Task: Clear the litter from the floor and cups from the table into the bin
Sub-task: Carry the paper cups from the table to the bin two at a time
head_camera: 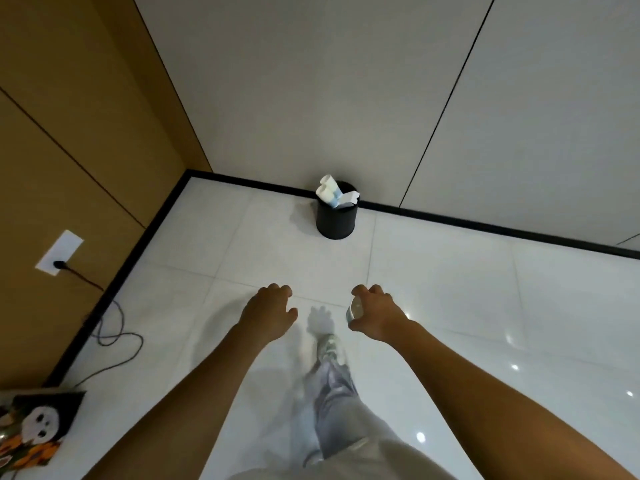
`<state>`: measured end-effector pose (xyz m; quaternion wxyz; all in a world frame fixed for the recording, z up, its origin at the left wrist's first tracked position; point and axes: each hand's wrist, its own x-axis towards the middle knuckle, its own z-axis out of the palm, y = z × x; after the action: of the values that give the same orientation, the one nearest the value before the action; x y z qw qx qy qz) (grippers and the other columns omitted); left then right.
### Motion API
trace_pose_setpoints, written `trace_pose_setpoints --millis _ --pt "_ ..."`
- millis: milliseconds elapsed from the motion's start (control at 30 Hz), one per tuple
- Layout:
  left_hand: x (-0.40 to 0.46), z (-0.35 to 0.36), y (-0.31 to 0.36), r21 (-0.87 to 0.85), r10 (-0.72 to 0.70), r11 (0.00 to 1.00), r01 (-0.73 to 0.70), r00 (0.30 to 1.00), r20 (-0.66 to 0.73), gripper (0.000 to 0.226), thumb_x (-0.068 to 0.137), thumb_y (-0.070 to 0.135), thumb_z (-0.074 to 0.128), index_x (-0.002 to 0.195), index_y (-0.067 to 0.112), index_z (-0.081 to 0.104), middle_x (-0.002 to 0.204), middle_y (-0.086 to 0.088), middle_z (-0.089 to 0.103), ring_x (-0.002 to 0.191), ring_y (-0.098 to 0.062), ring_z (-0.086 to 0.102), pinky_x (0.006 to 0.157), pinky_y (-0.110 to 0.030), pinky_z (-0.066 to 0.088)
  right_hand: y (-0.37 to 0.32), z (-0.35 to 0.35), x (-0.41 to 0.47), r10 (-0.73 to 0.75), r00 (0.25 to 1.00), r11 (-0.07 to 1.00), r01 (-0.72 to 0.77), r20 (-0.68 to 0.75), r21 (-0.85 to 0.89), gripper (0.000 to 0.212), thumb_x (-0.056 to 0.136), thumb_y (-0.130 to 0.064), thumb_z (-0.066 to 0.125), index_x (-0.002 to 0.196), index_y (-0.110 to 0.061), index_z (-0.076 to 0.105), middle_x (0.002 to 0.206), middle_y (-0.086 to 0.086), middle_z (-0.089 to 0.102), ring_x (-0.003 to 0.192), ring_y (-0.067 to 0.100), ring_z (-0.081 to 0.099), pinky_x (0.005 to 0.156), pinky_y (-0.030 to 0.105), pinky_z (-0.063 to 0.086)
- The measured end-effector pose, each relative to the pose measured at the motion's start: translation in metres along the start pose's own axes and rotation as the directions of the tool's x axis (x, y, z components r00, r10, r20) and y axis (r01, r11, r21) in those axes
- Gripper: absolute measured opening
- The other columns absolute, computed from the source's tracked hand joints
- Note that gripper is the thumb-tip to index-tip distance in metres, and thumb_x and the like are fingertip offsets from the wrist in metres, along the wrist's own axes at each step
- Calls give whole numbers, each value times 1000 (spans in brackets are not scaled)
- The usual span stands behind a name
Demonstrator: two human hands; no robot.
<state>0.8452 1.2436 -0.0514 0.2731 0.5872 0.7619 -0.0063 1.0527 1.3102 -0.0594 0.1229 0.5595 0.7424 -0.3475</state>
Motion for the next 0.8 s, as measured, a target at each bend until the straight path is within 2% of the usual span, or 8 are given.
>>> trace_pose_setpoints --millis 333,600,800 --pt "218 -98 -12 -64 -23 998 25 999 37 42 95 34 51 133 16 47 129 -5 52 118 -21 49 92 -29 45 -54 -123 217 23 1000 1000 -23 12 -12 68 80 -27 69 139 -21 35 130 9 40 119 31 41 92 41 50" --pt "366 -164 -71 -51 -6 999 11 996 91 41 95 33 52 132 15 48 130 -6 53 118 -19 51 91 -25 42 -106 -169 364 70 997 997 -71 26 22 74 80 -29 72 142 -21 33 136 12 38 123 33 40 95 42 46" --pt "470 -211 -94 -24 46 999 -43 991 127 42 95 31 53 133 12 48 132 -8 52 120 -23 50 94 -29 44 -138 -197 449 113 993 987 -111 -15 113 80 80 -23 71 146 -22 26 137 17 37 122 41 41 98 45 44"
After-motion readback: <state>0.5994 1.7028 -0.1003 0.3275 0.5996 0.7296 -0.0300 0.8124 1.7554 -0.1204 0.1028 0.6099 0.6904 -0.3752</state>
